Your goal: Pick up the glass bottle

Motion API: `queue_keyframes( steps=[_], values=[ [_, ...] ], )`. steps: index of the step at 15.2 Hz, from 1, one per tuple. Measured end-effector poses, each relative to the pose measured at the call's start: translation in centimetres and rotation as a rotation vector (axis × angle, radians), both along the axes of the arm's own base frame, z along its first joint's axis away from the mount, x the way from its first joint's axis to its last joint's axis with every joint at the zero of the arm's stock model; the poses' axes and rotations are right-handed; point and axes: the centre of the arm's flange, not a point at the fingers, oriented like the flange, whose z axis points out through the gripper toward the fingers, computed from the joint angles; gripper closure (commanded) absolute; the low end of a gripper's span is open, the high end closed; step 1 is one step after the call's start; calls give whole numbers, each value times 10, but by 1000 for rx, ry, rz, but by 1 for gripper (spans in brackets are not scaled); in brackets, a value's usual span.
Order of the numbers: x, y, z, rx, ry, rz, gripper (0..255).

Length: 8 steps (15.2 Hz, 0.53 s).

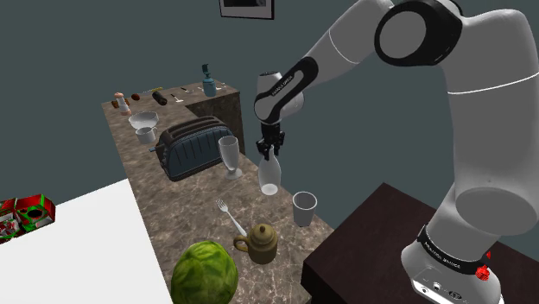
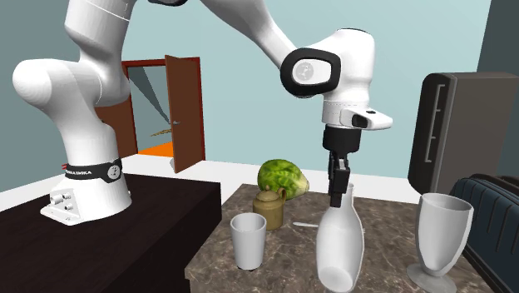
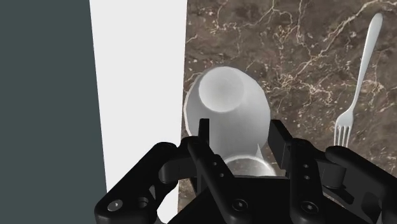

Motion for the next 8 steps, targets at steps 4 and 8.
queue_keyframes(
  steps=[4,8],
  values=[
    [1,-1,19,0,0,0,255],
    [0,-1,40,0,0,0,255]
  ],
)
